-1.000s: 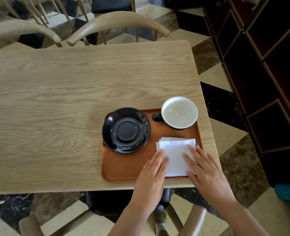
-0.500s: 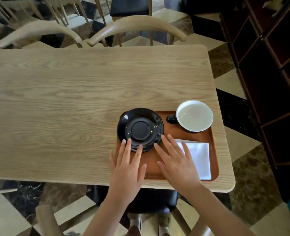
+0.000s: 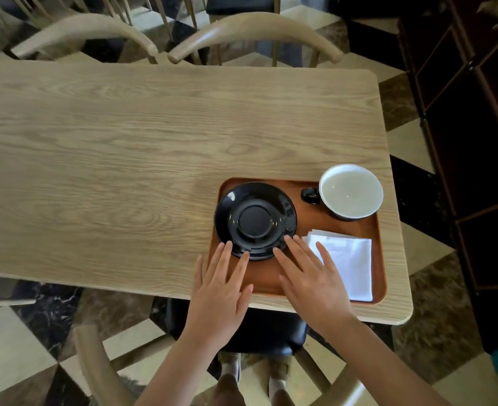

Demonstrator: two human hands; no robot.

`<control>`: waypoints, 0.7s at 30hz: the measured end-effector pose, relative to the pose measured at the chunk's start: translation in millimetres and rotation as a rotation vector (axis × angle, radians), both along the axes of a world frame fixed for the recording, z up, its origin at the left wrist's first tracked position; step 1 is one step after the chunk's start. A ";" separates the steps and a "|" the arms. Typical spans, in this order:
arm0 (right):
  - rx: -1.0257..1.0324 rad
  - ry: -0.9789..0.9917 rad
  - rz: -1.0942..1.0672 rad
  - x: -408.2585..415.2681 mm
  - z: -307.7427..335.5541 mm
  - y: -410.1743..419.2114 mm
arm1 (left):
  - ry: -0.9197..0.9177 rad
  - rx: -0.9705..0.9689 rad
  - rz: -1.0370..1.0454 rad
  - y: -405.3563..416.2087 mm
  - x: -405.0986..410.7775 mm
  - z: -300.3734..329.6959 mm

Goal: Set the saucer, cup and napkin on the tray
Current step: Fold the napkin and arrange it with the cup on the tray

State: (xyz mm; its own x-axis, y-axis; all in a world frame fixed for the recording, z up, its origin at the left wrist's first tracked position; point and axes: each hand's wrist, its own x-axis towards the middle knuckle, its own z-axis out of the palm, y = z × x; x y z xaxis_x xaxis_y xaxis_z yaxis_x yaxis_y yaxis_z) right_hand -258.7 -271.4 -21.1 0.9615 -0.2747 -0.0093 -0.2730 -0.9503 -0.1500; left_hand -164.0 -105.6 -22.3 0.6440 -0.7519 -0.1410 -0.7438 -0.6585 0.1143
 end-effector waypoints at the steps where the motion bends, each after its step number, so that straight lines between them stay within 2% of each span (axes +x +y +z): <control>1: 0.005 -0.001 -0.001 -2.2 0.2 2.3 | 0.003 0.004 -0.002 2.1 -0.9 0.5; 14: 0.043 -0.004 -0.011 -13.3 0.9 14.4 | 0.022 0.002 0.011 10.2 -11.1 -0.9; 18: 0.066 -0.144 -0.013 -11.9 11.2 8.3 | -0.005 -0.092 0.010 1.8 -8.2 9.0; 21: 0.058 -0.293 -0.111 -5.5 28.6 -25.6 | -0.040 -0.212 -0.053 -30.3 4.5 26.8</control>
